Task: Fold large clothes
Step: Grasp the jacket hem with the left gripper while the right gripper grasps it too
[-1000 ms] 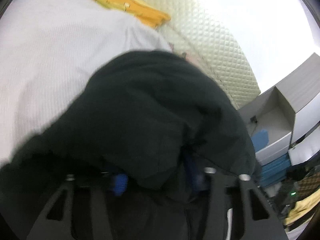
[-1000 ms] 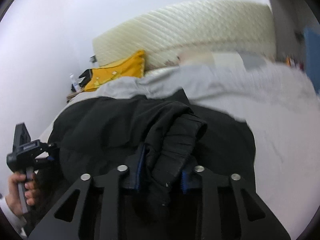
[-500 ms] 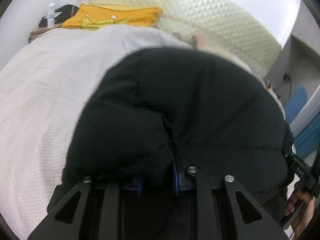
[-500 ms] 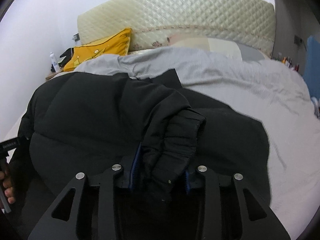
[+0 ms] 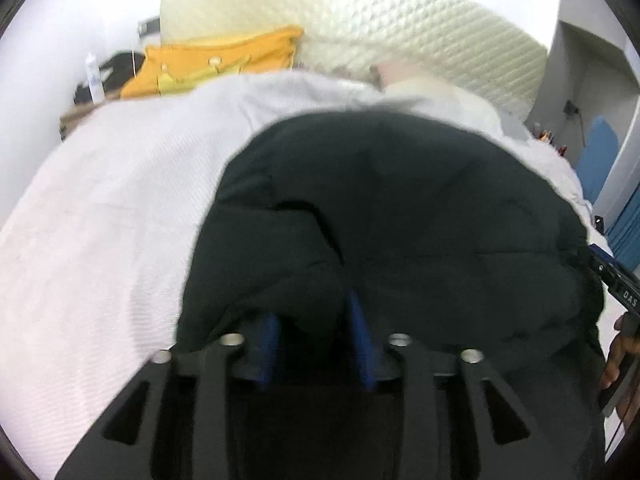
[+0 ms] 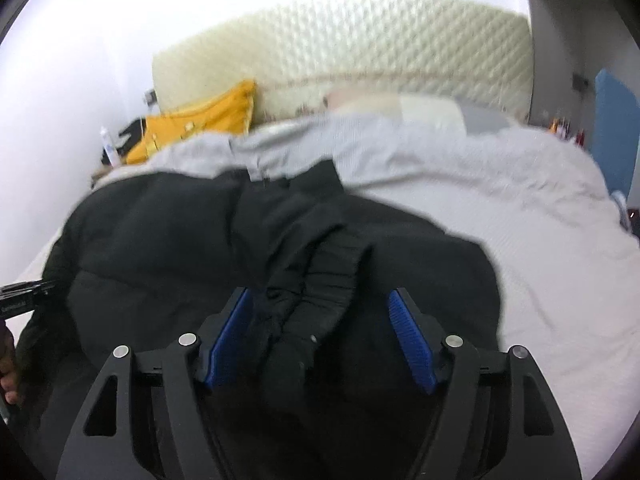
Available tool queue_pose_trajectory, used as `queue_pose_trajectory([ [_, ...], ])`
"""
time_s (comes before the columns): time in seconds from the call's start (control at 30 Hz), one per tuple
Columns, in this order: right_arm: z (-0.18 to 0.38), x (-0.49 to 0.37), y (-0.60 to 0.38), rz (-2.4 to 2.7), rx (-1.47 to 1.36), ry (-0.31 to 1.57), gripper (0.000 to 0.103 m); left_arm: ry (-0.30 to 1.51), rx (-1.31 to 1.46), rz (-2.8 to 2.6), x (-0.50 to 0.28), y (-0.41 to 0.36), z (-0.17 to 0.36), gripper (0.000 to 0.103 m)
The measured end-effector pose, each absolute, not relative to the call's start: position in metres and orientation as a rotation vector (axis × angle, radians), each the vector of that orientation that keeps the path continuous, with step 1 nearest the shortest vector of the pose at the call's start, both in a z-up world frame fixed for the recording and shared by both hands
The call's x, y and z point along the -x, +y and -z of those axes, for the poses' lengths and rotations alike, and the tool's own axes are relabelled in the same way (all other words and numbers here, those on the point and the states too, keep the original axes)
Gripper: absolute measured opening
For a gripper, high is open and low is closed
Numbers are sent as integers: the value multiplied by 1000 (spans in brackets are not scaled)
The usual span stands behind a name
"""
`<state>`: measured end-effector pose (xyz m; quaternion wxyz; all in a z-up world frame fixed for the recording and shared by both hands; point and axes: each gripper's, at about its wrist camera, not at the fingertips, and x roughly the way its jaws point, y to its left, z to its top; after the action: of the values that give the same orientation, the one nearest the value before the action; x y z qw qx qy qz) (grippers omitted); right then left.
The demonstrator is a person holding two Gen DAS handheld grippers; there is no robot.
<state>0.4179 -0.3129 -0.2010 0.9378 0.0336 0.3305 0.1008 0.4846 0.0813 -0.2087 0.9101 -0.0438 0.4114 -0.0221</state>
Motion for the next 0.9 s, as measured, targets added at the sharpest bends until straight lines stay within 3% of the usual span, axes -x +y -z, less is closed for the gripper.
queue_pose_trajectory([
  [0.03,196,-414,-314,-206,-57,660,70,823,97,48,-478,82,201,66],
  [0.07,192,-413,-314,-204,-49,651,70,803,92,47,-476,81,194,75],
  [0.1,189,-413,-314,-197,-39,646,74,779,80,45,-475,79,188,77],
  [0.23,192,-429,-308,-195,-40,667,76,728,25,64,-486,60,173,78],
  [0.37,220,-451,-307,-180,-47,741,76,761,-48,42,-531,51,192,78],
  [0.7,258,-478,-301,-192,-74,757,95,863,-72,65,-573,32,254,80],
  [0.8,260,-485,-299,-173,-81,792,96,876,-62,47,-576,30,253,80],
  [0.9,249,-477,-302,-178,-123,800,85,883,-32,33,-571,34,239,80],
])
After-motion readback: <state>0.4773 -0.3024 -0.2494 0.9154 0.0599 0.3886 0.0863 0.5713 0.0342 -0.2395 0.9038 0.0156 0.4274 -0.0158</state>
